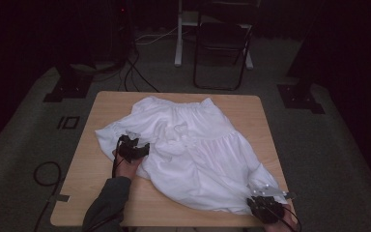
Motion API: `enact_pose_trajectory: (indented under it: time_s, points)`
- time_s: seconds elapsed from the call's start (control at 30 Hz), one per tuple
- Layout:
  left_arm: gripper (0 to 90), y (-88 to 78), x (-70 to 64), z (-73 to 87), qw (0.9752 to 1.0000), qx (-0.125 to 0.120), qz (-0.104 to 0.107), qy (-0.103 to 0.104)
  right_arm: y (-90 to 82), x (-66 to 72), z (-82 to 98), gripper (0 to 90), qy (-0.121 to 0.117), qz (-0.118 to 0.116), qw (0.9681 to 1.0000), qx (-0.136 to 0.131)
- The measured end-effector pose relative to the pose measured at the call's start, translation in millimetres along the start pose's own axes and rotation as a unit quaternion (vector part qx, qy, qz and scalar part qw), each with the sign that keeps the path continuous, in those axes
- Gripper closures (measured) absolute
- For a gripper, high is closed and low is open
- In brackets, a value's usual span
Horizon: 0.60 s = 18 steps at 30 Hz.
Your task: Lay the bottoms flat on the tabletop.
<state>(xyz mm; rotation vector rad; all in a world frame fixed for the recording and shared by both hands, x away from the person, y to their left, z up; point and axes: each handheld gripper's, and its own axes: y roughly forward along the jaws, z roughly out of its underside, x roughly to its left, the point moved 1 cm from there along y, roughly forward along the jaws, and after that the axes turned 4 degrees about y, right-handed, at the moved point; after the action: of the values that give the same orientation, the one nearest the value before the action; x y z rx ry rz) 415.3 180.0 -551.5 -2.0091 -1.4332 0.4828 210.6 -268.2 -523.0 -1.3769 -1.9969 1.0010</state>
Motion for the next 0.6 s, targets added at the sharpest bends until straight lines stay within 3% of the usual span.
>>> enact_pose_trajectory:
  time_s: [0.1,0.13,0.27,0.37,0.4,0.43,0.57,0.6]
  points:
    - [37.2,0.0,0.0,0.0,1.0,0.0,0.0,0.0,-4.4,-1.3,3.2,74.6,0.011,-0.007,0.9999,-0.004]
    - [37.2,-0.1,0.2,0.0,1.0,0.001,0.001,0.0,-12.0,-2.0,-2.5,60.8,0.018,-0.018,0.999,-0.036]
    - [36.5,0.0,0.4,-0.1,1.0,0.0,0.003,-0.001,-24.0,-0.1,-28.2,51.0,0.002,-0.017,0.9948,-0.1]
    - [36.6,-0.2,0.9,-0.5,1.0,0.002,0.007,0.004,-22.6,1.4,-52.6,47.6,-0.016,-0.012,0.991,-0.132]
    - [37.1,-0.2,0.9,-0.5,1.0,0.002,0.007,0.004,-22.6,1.4,-52.6,47.6,-0.016,-0.012,0.991,-0.132]
    - [39.9,-2.1,1.2,-2.5,0.9999,0.008,0.009,0.0,-9.9,1.2,-72.6,47.0,-0.023,-0.007,0.9897,-0.141]
    - [40.6,-12.7,-1.8,-11.8,0.9998,-0.006,0.016,0.004,30.0,-3.2,-92.8,47.0,-0.031,0.007,0.9929,-0.114]
    - [40.1,-12.7,-1.8,-11.8,0.9998,-0.006,0.016,0.004,30.0,-3.2,-92.8,47.0,-0.031,0.007,0.9929,-0.114]
